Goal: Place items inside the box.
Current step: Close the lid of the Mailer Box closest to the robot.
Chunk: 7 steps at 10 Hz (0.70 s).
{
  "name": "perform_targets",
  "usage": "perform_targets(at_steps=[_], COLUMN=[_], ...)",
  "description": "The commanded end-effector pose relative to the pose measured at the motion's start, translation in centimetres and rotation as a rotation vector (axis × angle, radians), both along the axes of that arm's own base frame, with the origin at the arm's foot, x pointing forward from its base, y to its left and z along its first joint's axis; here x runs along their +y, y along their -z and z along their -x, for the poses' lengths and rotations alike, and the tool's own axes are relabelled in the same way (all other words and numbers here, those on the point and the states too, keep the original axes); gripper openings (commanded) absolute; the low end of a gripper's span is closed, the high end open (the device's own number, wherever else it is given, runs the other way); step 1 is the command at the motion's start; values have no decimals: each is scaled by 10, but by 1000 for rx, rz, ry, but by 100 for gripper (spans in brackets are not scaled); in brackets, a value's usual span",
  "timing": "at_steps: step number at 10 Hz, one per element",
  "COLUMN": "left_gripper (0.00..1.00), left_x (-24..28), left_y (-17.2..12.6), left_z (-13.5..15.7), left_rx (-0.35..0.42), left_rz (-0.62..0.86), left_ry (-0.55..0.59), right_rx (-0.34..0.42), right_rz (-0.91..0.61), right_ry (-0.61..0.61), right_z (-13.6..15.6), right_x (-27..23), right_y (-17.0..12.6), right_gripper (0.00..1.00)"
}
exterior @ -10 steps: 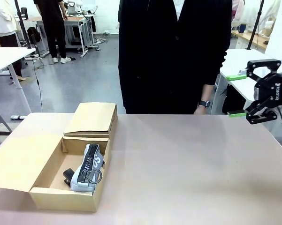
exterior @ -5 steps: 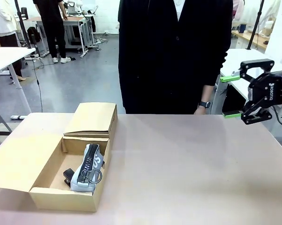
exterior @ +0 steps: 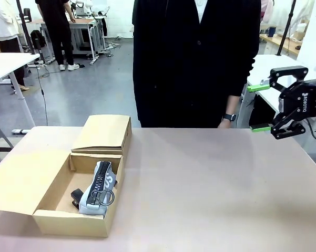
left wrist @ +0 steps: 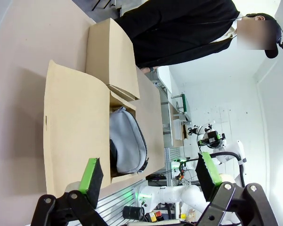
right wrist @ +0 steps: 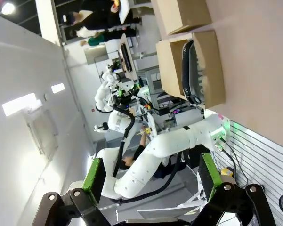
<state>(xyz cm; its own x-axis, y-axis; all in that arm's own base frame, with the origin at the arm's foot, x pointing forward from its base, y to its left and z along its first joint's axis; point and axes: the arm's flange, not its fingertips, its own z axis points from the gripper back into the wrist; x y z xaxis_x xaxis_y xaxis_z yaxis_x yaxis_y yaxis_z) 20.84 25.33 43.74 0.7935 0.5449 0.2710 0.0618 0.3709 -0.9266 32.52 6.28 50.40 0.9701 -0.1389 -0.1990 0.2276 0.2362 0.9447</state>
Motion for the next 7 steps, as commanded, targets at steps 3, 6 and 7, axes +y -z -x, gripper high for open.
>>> perform_targets(at_steps=[3, 6, 7], left_gripper=[100, 100, 100], left_x=[-73, -139, -157], left_y=[-36, -21, -14], left_z=[-22, -25, -21], left_rx=[-707, -1157, -1335], left_rz=[-331, -797, -919], left_ry=[286, 493, 444], right_rx=[-21, -21, -21], right_rz=[-9, -9, -9], right_ry=[13, 13, 13], right_z=[-3, -3, -3], right_x=[1, 1, 1], right_y=[-4, -4, -4], right_gripper=[100, 100, 100])
